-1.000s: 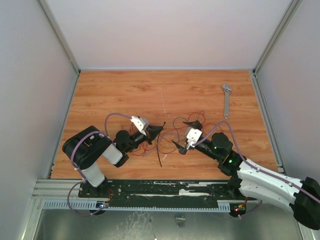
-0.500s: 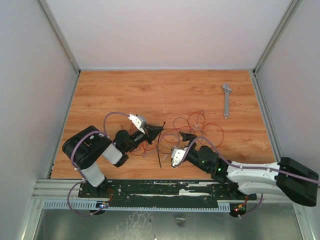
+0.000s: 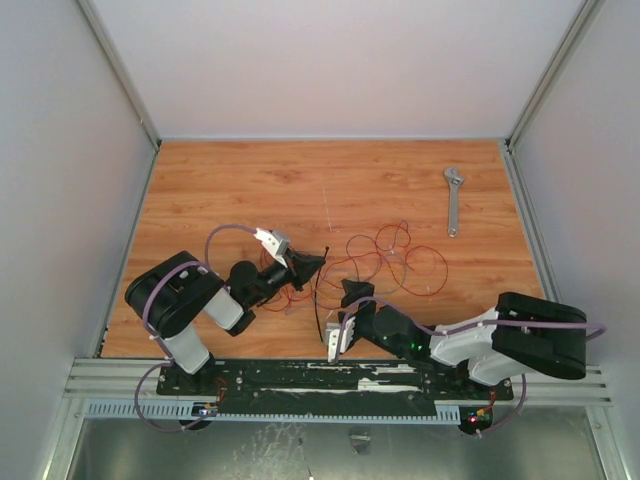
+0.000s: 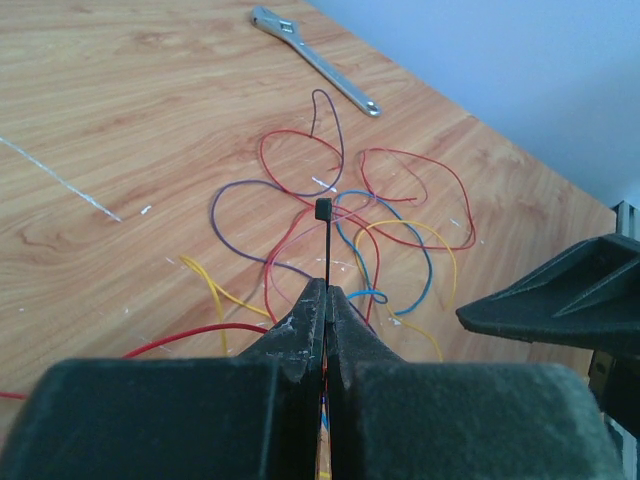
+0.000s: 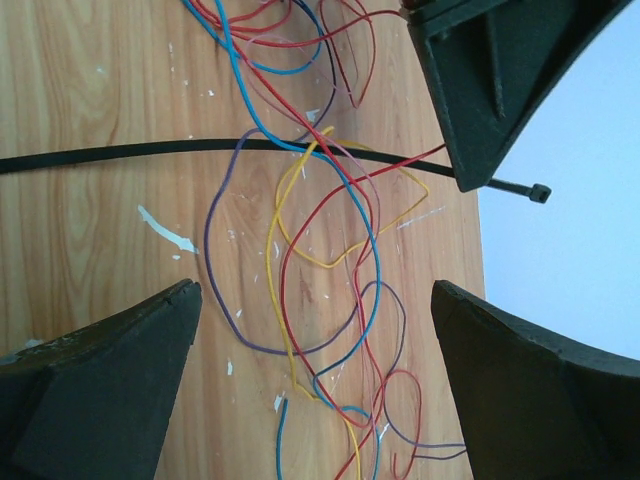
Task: Zip-tie the wires
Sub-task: Tie the cable at the center of the board.
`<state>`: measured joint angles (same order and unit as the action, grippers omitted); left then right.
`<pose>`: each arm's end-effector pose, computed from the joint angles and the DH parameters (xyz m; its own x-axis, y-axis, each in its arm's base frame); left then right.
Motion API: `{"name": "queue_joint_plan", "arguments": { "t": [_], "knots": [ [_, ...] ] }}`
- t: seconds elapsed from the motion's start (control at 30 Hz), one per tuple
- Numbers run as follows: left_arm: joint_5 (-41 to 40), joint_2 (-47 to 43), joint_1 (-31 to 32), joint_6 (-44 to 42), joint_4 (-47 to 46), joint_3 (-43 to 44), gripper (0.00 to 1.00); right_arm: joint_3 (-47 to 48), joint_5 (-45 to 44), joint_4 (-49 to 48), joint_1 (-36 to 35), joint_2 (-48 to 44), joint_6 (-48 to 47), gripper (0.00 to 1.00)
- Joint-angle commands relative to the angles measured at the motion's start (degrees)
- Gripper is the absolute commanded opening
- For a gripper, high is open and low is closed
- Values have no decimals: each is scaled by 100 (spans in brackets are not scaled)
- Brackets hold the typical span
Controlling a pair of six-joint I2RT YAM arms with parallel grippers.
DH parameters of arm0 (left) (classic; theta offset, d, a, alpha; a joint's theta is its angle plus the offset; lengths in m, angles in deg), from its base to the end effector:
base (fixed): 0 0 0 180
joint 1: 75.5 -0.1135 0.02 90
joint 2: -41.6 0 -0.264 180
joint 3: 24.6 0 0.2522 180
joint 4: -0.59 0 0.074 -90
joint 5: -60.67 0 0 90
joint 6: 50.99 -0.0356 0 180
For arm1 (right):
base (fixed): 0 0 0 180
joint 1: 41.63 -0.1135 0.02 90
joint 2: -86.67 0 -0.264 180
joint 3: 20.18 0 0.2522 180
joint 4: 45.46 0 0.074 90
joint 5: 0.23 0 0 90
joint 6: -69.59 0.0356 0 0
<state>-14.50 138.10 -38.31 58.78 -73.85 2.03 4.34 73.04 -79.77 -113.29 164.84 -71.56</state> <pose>0.1895 -0.1552 0.1476 -0.2067 -0.2536 -0.9450 0.7626 0.5633 -0.3180 0.0781 0.2031 0.1330 0.5760 -0.6327 -0.5176 -0.5978 0.1059 -0.7946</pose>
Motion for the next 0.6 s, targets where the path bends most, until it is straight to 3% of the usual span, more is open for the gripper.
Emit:
{"name": "queue_joint_plan", "arguments": {
  "t": [0.0, 0.57],
  "knots": [
    [22, 68, -35, 130, -1837, -78, 0, 66, 57, -577, -122, 312, -338, 99],
    [-91, 41, -35, 506, -1830, -109, 0, 355, 45, -1701, -155, 1621, -1005, 99]
  ]
}}
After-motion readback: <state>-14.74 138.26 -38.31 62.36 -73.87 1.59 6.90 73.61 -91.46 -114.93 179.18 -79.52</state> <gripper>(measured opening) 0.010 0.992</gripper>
